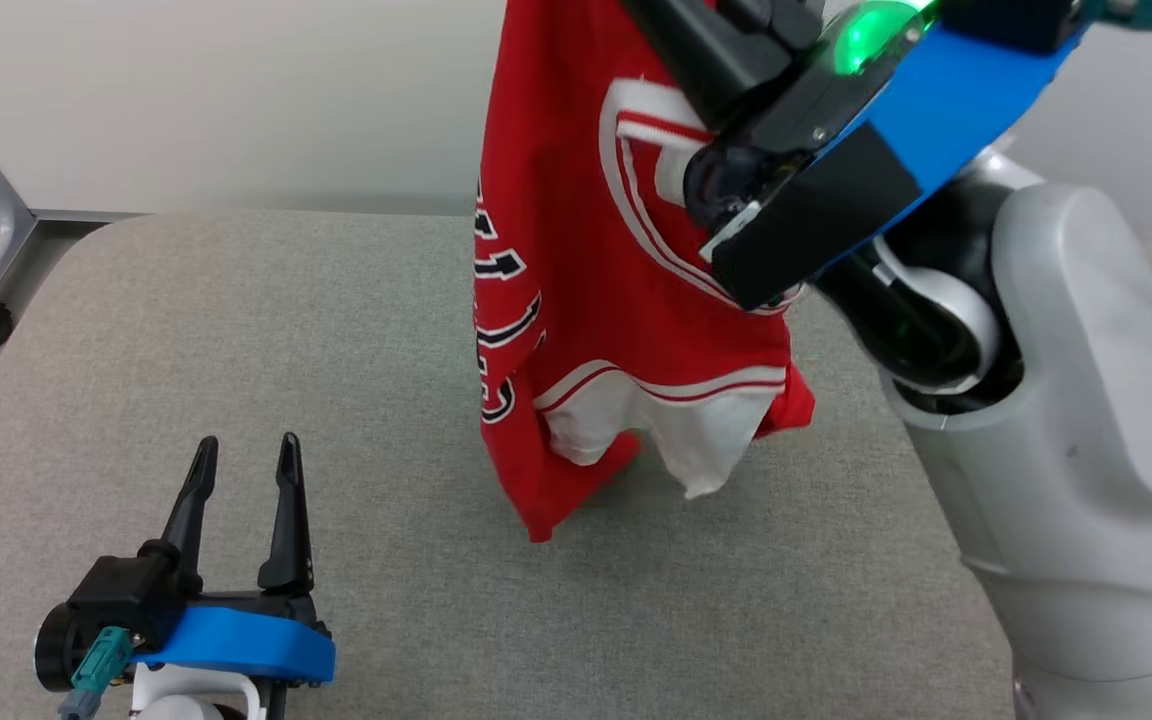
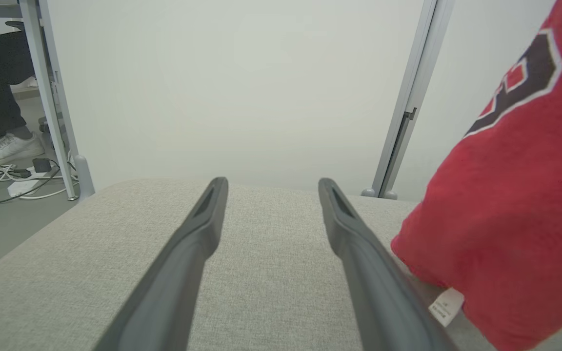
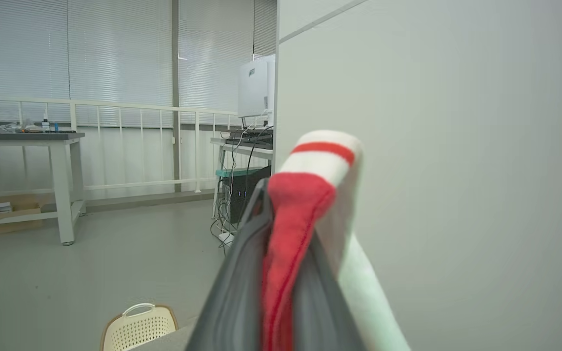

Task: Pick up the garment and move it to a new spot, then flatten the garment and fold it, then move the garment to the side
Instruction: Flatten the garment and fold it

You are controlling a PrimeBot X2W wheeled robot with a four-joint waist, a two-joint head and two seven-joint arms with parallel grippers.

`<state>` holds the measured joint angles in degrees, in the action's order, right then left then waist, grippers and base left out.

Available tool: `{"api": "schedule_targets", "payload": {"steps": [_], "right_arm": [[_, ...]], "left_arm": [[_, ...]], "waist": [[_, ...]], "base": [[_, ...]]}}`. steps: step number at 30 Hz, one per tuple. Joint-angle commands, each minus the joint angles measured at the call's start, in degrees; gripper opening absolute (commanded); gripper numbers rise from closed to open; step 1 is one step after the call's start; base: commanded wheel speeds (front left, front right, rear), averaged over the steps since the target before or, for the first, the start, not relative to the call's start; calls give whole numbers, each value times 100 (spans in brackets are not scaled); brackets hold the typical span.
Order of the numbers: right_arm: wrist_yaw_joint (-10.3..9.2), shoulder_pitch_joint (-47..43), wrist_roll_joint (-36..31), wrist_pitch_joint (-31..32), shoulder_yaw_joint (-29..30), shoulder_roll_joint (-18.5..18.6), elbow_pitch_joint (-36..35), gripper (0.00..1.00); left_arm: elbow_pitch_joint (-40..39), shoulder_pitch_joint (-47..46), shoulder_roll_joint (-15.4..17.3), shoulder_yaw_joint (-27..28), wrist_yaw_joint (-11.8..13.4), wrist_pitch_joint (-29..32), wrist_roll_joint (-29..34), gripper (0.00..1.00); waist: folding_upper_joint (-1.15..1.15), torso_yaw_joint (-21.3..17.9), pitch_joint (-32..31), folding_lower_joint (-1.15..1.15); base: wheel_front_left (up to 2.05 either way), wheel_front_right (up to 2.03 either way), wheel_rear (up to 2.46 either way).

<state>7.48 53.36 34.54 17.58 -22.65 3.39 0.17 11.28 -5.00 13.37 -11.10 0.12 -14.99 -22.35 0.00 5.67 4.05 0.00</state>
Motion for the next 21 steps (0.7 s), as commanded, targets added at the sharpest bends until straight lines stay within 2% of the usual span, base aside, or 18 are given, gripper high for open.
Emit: {"api": "schedule_targets", "payload": {"steps": [1, 5, 11, 17, 18, 21], "right_arm": [[3, 124, 31, -4, 142, -19, -57, 0], [3, -61, -218, 112, 664, -28, 186, 0], [3, -408, -866, 279, 1450, 81, 1394, 0], [3, -239, -1404, -249, 2093, 479, 2926, 0], [3, -239, -1404, -249, 2093, 479, 2926, 0], [4, -102, -1633, -509, 2288, 653, 3592, 0]], "left_arm": [[-22, -17, -7, 40, -13, -27, 29, 100], [-31, -48, -26, 43, -30, -27, 46, 100], [-32, -263, -108, -23, -116, -27, 97, 100], [6, -734, -276, -234, -306, -27, 231, 100], [6, -734, -276, -234, -306, -27, 231, 100], [36, -977, -400, -336, -401, -27, 290, 100]], "waist": [[0, -4, 16, 0], [0, 0, 88, 0], [0, 108, 406, 0], [0, 465, 929, 0], [0, 465, 929, 0], [0, 687, 1191, 0]], "base": [[0, 0, 0], [0, 0, 0], [0, 0, 0], [0, 0, 0], [0, 0, 0], [0, 0, 0]]}}
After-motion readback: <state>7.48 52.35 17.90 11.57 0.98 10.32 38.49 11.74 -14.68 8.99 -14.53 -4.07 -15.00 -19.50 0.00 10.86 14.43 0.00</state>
